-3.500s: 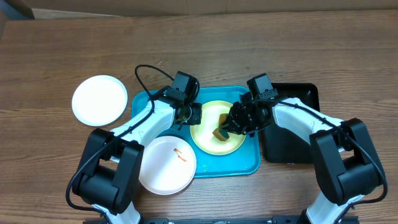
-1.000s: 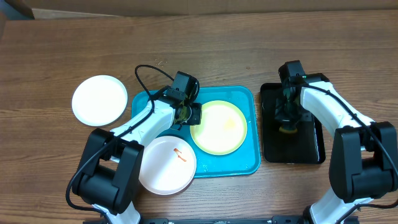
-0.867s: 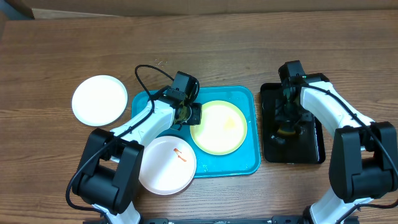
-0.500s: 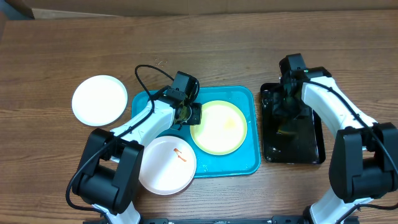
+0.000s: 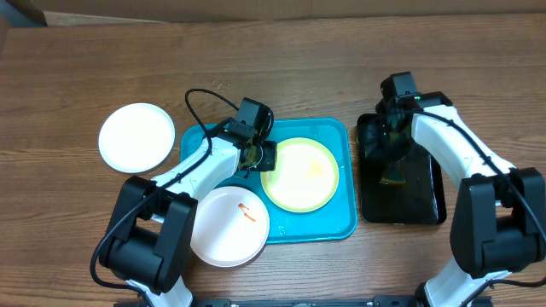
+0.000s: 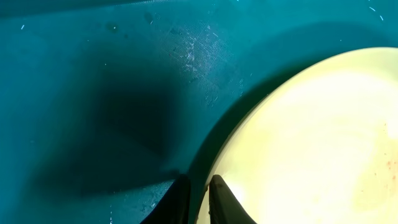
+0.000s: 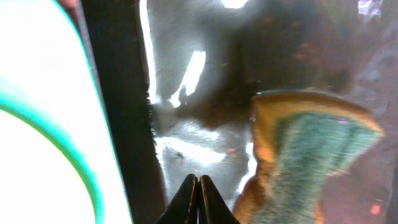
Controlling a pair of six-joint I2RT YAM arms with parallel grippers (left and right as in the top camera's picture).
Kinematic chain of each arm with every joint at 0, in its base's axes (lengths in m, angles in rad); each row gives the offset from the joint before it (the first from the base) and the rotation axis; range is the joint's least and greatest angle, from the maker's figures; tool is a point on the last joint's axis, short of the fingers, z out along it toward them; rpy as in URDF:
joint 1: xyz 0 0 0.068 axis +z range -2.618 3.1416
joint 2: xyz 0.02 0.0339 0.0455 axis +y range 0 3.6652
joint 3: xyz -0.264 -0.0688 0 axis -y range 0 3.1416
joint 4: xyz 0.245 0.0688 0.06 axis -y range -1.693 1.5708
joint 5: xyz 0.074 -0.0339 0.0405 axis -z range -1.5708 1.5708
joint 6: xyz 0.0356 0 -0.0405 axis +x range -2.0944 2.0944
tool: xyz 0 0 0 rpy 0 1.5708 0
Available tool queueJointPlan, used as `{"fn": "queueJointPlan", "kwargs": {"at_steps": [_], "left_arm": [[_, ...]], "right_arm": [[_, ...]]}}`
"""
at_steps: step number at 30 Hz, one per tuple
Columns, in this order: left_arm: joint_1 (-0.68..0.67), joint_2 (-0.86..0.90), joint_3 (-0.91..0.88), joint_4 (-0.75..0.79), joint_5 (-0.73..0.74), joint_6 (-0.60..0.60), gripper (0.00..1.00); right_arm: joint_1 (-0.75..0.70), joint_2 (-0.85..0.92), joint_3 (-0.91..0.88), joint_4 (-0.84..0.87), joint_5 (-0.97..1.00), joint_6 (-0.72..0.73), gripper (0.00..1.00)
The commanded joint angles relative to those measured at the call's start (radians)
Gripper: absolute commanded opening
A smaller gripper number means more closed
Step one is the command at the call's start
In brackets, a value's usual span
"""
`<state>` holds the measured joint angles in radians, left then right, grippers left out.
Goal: Clean dirty plates on tray and stack at the side
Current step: 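Rinse the sponge in the black tray's water with the right gripper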
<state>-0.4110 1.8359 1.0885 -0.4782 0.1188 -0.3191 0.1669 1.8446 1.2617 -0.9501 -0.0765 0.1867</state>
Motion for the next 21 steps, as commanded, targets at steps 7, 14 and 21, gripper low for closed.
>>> {"fn": "queueJointPlan", "kwargs": {"at_steps": [7, 14, 21], "left_arm": [[-0.002, 0.008, -0.003, 0.002, 0.005, -0.003, 0.15], [-0.002, 0.008, -0.003, 0.002, 0.005, -0.003, 0.15], [-0.002, 0.008, -0.003, 0.002, 0.005, -0.003, 0.15]], "right_arm": [[0.095, -0.019, -0.019, 0.037, -0.034, 0.007, 0.04], [0.160, -0.019, -0.019, 0.042, -0.034, 0.007, 0.04], [0.163, -0.019, -0.016, 0.051, -0.030, 0.006, 0.14]]}}
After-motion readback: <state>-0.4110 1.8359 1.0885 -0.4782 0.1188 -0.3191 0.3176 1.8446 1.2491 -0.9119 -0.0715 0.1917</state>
